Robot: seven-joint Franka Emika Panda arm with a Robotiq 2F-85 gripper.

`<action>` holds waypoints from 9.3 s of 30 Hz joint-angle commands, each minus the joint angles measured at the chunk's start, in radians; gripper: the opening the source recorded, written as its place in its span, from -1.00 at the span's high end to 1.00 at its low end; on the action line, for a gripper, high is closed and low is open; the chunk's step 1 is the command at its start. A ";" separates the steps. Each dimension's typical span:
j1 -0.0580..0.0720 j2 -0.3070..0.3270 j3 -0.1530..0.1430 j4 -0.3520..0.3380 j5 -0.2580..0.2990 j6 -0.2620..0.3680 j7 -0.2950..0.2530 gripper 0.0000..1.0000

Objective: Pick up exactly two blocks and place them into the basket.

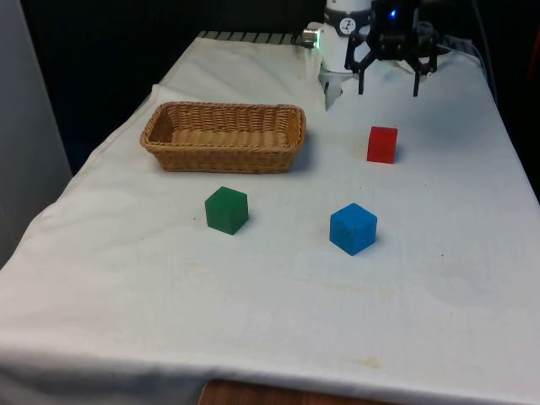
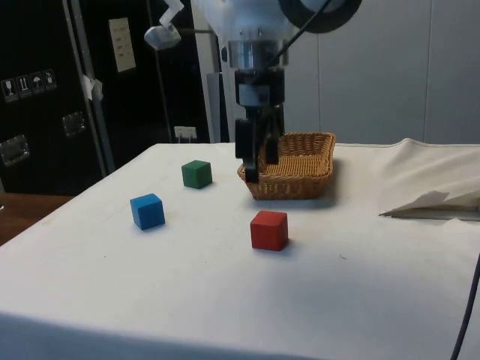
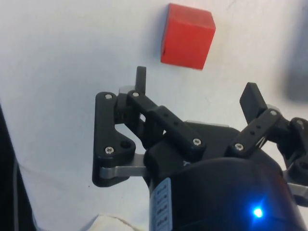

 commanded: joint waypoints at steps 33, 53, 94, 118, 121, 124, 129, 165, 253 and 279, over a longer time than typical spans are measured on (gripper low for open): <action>-0.002 0.218 0.027 -0.018 0.027 0.243 0.003 -1.00; 0.000 0.293 0.025 -0.006 0.002 0.300 0.022 -0.59; -0.017 0.006 -0.041 -0.071 -0.020 0.095 -0.054 0.98; -0.020 -0.055 -0.128 0.008 -0.007 -0.026 -0.252 0.98; -0.019 -0.014 -0.134 0.028 -0.001 -0.014 -0.282 0.98; -0.021 0.004 -0.137 0.037 -0.005 -0.015 -0.288 0.98; -0.030 0.075 -0.170 0.068 0.005 0.013 -0.348 0.98; -0.042 0.194 -0.411 0.114 -0.077 0.070 -0.523 0.98; -0.013 0.145 -0.311 0.280 -0.118 -0.102 -0.384 -1.00; -0.008 0.319 -0.246 0.484 -0.130 -0.149 -0.266 -1.00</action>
